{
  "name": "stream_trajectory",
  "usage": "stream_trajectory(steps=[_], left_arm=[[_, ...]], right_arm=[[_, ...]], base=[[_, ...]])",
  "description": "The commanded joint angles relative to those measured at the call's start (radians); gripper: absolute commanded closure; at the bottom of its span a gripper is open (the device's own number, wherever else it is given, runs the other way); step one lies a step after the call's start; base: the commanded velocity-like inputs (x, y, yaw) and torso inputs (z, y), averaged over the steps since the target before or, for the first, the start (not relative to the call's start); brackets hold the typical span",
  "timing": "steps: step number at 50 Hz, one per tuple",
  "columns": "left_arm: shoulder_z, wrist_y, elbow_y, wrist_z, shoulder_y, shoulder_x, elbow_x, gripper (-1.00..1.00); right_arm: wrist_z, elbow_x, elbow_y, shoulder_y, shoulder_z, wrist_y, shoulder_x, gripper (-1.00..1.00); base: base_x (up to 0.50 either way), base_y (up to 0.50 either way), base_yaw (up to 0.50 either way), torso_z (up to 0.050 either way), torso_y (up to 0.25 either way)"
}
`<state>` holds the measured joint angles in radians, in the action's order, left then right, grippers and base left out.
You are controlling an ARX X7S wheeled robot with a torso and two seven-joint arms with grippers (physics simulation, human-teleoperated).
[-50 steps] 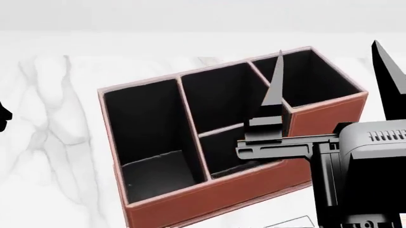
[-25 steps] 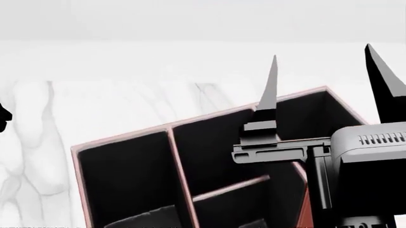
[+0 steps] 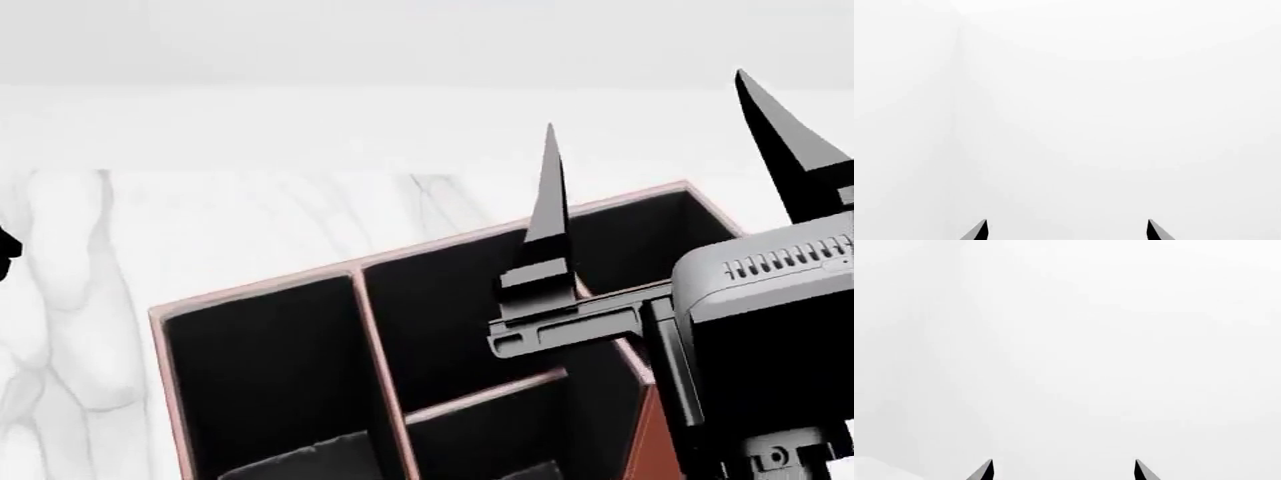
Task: Pick up the book and place it in the front compartment of the caddy.
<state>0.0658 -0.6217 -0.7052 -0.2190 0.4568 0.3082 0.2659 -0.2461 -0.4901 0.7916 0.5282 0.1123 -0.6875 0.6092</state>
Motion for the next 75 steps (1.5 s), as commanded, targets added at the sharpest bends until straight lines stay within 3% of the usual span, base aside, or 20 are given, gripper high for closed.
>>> stream_trajectory(steps=[1,9,16,23,28,44,69,75], left_arm=[[0.027,0.010,-0.002,0.021,-0.005,-0.013,-0.015,-1.00],[0.026,0.004,-0.007,0.018,-0.001,-0.007,-0.012,-1.00],[0.032,-0.002,-0.011,0.014,0.002,-0.002,-0.007,-1.00],[0.029,-0.002,-0.013,0.011,0.000,0.001,-0.007,-1.00],[0.032,-0.002,-0.013,0.010,-0.002,0.003,-0.004,-1.00],[0.036,0.005,-0.015,0.005,-0.014,0.005,0.005,-1.00],[0.037,-0.007,-0.021,-0.006,-0.003,0.015,0.019,-1.00],[0.036,-0.007,-0.020,-0.008,0.000,0.018,0.019,-1.00]], right_arm=[[0.240,-0.105,-0.017,0.076,-0.063,-0.010,0.137,-1.00],[0.352,-0.243,-0.046,0.081,-0.139,-0.066,0.240,-1.00],[0.561,-0.344,-0.036,-0.052,-0.226,-0.024,0.378,-1.00],[0.607,-0.488,-0.035,-0.091,-0.270,-0.122,0.466,-1.00],[0.752,-0.406,0.017,-0.263,-0.318,-0.054,0.537,-1.00],[0.833,-0.425,0.131,-0.549,-0.535,-0.119,0.568,-1.00],[0.836,-0.358,0.160,-0.624,-0.437,-0.180,0.653,-1.00],[0.827,-0.320,0.148,-0.618,-0.356,-0.173,0.667,-1.00]], base=[[0.00,0.00,0.00,0.000,0.000],[0.00,0.00,0.00,0.000,0.000],[0.00,0.00,0.00,0.000,0.000],[0.00,0.00,0.00,0.000,0.000],[0.00,0.00,0.00,0.000,0.000],[0.00,0.00,0.00,0.000,0.000],[0.00,0.00,0.00,0.000,0.000],[0.00,0.00,0.00,0.000,0.000]])
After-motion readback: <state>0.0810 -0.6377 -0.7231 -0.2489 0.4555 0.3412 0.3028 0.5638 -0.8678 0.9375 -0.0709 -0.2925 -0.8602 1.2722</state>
